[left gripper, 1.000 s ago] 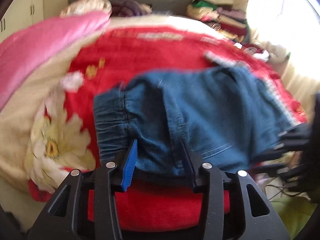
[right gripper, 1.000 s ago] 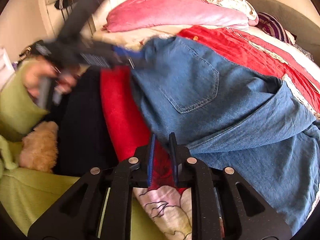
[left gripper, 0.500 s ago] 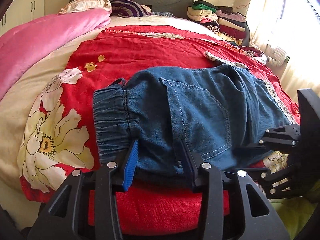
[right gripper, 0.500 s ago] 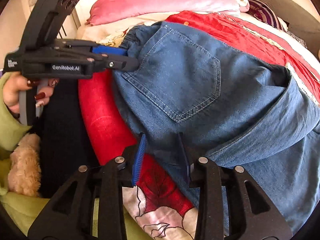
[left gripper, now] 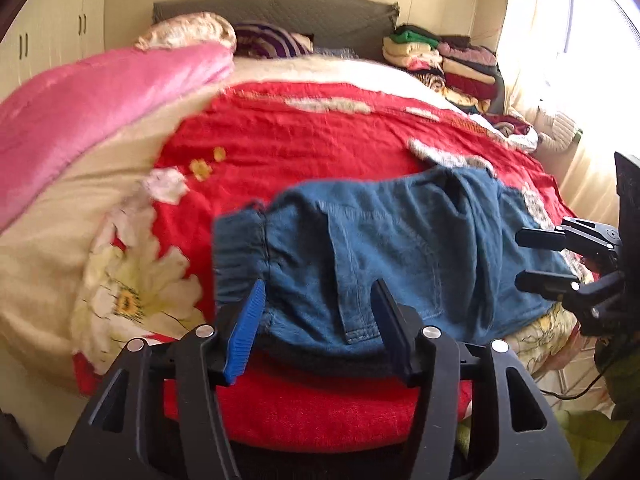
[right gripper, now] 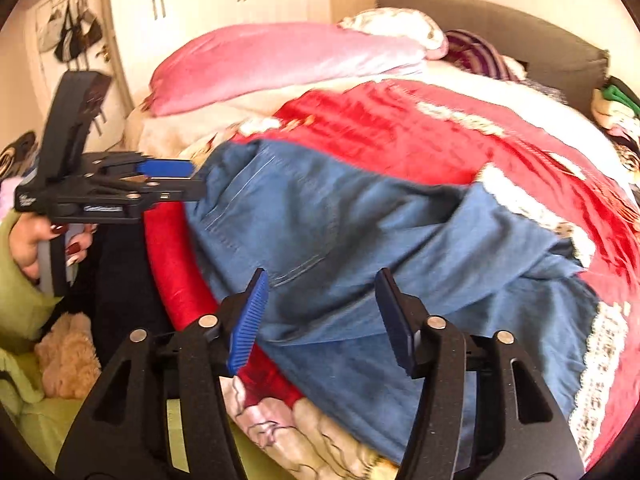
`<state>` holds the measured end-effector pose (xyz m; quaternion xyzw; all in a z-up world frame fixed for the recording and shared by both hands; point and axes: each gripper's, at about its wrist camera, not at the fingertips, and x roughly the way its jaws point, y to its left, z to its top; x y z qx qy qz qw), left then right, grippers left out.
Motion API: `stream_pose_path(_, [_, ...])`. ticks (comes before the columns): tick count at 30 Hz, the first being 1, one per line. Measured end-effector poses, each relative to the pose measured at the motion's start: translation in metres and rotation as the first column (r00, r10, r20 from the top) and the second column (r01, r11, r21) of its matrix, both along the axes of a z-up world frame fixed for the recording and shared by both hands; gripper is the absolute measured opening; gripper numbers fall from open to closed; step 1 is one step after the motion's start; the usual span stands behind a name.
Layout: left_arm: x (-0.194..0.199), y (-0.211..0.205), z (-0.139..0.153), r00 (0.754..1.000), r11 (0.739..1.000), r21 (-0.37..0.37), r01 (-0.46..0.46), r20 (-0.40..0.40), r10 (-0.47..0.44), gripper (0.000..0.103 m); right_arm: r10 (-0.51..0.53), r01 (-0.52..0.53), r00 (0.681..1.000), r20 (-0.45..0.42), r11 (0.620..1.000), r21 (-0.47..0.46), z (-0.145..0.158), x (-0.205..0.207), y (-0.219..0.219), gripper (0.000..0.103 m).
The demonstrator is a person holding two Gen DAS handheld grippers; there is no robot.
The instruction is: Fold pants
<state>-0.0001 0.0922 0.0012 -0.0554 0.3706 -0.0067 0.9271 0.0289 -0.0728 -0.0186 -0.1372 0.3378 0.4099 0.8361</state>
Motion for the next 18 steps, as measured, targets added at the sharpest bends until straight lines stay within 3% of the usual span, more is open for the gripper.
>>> stream_pose_path(3, [-0.005,0.001,0.013,1.000,1.000,-0.005,-0.007,0.028,0.007,0.061,-0.039,0.039,0.999,0.019,0.999,0.008,0.006,0.003,-0.011,0.056])
stream_pose_path(9, [-0.002,-0.013,0.024,0.999,0.999,-0.027,0.039,0.037,-0.038,0.066,-0.122,0.120,0.991,0.049,0.992,0.042,0.021,0.015,-0.033,0.065])
stream_pose_path(13, [0.004,-0.037,0.023,0.994,0.994,-0.034,0.108,0.028,-0.107,0.068,-0.179,0.175,0.980,0.087,0.983,0.054,0.033,0.028,-0.046,0.071])
stream_pose_path(18, [0.016,-0.066,0.008,0.978,0.974,-0.089,0.208,-0.014,-0.210,0.068,-0.280,0.278,0.958,0.061,0.959,0.048,0.041,0.067,-0.060,0.074])
